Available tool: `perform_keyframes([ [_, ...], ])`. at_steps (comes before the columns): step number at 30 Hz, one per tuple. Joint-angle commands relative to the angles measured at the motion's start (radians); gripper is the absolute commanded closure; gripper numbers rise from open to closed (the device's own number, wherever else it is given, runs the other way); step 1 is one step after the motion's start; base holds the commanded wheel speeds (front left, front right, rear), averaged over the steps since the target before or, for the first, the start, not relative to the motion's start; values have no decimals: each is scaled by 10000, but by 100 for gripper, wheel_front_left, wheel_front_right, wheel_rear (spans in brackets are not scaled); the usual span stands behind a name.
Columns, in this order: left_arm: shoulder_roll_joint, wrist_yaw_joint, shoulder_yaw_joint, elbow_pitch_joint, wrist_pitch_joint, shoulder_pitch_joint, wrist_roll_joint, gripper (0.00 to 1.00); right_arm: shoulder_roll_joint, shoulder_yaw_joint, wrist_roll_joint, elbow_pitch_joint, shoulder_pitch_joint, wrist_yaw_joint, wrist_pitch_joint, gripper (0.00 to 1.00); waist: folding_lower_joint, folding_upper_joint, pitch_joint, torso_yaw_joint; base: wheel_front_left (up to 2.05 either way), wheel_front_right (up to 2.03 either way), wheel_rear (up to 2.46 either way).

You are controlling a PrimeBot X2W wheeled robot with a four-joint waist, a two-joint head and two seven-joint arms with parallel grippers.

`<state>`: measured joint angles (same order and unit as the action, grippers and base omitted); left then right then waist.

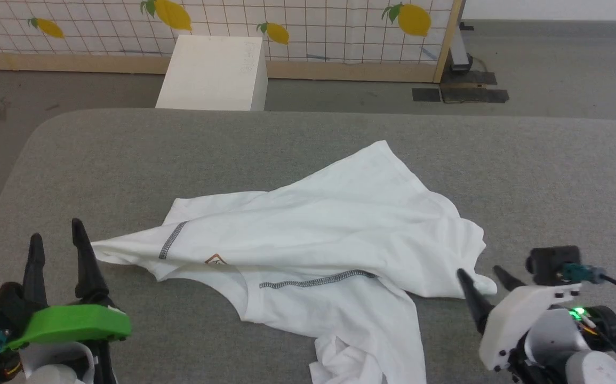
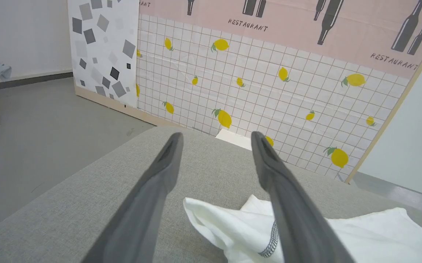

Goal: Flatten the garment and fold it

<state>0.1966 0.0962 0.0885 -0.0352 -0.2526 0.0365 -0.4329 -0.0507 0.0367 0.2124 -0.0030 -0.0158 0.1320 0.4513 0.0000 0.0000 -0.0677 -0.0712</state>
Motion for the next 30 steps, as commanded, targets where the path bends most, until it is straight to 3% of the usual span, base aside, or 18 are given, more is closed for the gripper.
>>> perform_keyframes([
  [1, -208, -74, 151, 284, -81, -175, 262, 0, 5, -438, 139, -228, 78, -13, 332, 0, 0, 0, -20, -9, 0, 0, 0],
  [2, -347, -100, 235, 455, -83, -261, 381, 0, 5, -733, 205, -308, 104, -13, 604, 0, 0, 0, -33, -18, 0, 0, 0],
  [3, -758, -301, 407, 817, -87, -559, 685, 0, 5, -1693, 95, -329, 64, -13, 1585, 0, 0, 0, -92, -59, 0, 0, 0],
  [7, -1043, -604, 494, 852, -89, -621, 922, 0, -92, -2646, -304, 117, -232, -13, 2804, 0, 0, 0, -248, -191, 0, 0, 0],
  [13, -1282, -954, 647, 773, -90, -374, 1170, 0, -410, -3651, -723, 1315, -911, -13, 3535, 0, 0, 0, -447, -381, 0, 0, 0],
  [18, -1379, -1184, 780, 596, -90, -254, 1299, 0, -697, -4319, -116, 2104, -1094, -13, 4193, 0, 0, 0, -444, -407, 0, 0, 0],
  [19, -1390, -1218, 807, 563, -90, -248, 1319, 0, -764, -4376, -14, 2134, -1135, -13, 4221, 54, 0, 0, -431, -393, 0, 0, 0],
  [20, -1402, -1258, 838, 511, -90, -240, 1321, 0, -849, -4438, 135, 2106, -1197, -13, 4159, 100, 0, 0, -427, -376, 0, 0, 0],
  [25, -1436, -1384, 917, 344, -91, -140, 1367, 0, -1651, -4275, 611, 1706, -1414, -13, 3817, 100, 0, 0, -378, -335, 0, 0, 0],
  [30, -1452, -1494, 945, 264, -91, -91, 1405, 0, -3039, -3434, 982, 1030, -1658, -13, 4129, 100, 0, 0, -364, -250, 0, 0, 0],
])
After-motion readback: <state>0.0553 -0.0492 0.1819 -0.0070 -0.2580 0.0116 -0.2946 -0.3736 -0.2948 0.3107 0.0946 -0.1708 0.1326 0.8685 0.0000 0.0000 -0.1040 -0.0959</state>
